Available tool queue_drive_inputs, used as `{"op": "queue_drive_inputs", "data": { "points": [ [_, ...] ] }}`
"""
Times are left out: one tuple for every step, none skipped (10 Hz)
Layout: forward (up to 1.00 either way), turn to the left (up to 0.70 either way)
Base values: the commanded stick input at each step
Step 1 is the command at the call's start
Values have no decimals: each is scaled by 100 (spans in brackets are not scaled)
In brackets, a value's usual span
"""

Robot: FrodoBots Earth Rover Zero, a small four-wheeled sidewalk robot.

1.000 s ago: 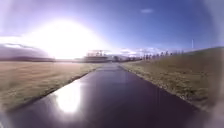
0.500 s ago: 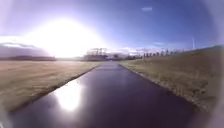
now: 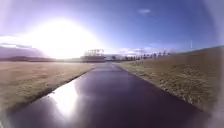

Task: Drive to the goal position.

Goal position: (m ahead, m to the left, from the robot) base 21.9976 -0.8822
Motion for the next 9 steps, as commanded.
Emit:
{"op": "queue_drive_inputs", "data": {
  "points": [
    [100,0],
    [100,0],
    [100,0],
    [100,0],
    [100,0],
    [100,0],
    [100,0],
    [100,-4],
    [100,-11]
  ]
}}
